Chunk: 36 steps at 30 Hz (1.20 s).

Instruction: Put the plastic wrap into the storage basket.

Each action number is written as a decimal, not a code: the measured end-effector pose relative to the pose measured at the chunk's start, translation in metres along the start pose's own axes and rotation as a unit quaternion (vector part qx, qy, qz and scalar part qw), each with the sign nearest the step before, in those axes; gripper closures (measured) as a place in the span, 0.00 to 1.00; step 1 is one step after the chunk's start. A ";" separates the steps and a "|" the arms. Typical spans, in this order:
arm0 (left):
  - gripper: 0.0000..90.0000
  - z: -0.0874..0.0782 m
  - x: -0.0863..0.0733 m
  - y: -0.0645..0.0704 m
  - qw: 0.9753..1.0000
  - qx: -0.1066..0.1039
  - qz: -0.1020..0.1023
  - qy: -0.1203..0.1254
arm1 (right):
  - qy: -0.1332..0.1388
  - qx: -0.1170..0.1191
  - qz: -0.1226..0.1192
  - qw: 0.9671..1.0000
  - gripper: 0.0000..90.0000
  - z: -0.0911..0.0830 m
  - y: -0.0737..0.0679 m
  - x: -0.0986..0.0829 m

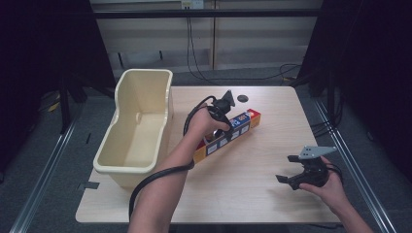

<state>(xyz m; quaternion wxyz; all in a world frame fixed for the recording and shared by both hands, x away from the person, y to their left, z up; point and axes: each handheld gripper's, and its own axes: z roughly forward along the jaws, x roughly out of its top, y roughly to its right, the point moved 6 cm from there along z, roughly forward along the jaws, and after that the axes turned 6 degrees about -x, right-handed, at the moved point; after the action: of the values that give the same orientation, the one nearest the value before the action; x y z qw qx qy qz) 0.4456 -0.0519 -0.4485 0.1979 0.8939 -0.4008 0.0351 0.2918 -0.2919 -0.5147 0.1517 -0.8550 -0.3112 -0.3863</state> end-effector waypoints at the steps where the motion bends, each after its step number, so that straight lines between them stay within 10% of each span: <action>1: 0.45 -0.003 0.000 0.001 1.000 -0.003 -0.002 0.003 | -0.001 0.000 0.002 1.000 0.07 0.000 0.000 0.000; 36: 0.45 -0.112 -0.032 0.000 0.996 -0.003 -0.082 0.024 | -0.005 0.022 -0.001 1.000 0.02 0.001 -0.004 -0.001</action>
<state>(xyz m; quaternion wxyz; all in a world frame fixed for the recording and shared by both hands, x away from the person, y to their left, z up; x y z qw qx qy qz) 0.4344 0.0133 -0.3521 0.2121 0.9221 -0.3213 0.0393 0.2891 -0.2886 -0.5161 0.1684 -0.8529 -0.3212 -0.3756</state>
